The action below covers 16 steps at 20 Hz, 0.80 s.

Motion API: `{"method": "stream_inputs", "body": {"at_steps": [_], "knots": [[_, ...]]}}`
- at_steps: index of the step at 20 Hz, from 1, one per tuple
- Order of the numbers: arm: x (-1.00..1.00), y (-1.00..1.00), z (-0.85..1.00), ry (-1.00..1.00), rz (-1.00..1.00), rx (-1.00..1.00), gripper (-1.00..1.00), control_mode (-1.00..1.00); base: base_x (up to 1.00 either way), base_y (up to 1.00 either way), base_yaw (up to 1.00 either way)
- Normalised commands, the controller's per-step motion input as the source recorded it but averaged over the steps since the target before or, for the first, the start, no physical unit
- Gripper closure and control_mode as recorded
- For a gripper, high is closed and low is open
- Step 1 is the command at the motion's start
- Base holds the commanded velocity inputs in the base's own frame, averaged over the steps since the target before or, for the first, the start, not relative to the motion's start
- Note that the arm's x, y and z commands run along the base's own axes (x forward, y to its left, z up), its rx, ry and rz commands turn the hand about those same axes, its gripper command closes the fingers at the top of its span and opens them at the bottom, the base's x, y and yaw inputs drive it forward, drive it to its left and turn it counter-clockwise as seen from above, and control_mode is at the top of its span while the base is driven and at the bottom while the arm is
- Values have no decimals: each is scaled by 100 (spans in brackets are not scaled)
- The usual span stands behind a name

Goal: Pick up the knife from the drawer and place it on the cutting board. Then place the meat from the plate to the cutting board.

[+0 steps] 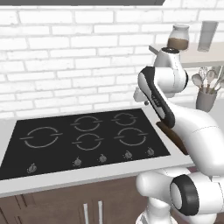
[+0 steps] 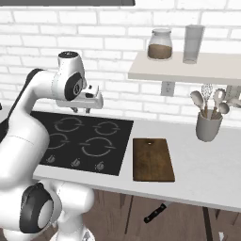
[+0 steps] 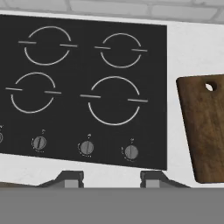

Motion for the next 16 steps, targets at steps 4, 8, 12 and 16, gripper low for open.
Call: {"method": "stream_inputs", "body": {"at_steps": [4,8,12,16], "knots": [[-6,-1,0,0,0,0,-100,-100,0,0,0],[-64,-14,-11,-14,-7,0,-100,-100,0,0,0],[-36,0,-10,-8,-3,0,-100,-100,0,0,0],[0,-2,-2,0,0,0,-100,-100,0,0,0]]}}
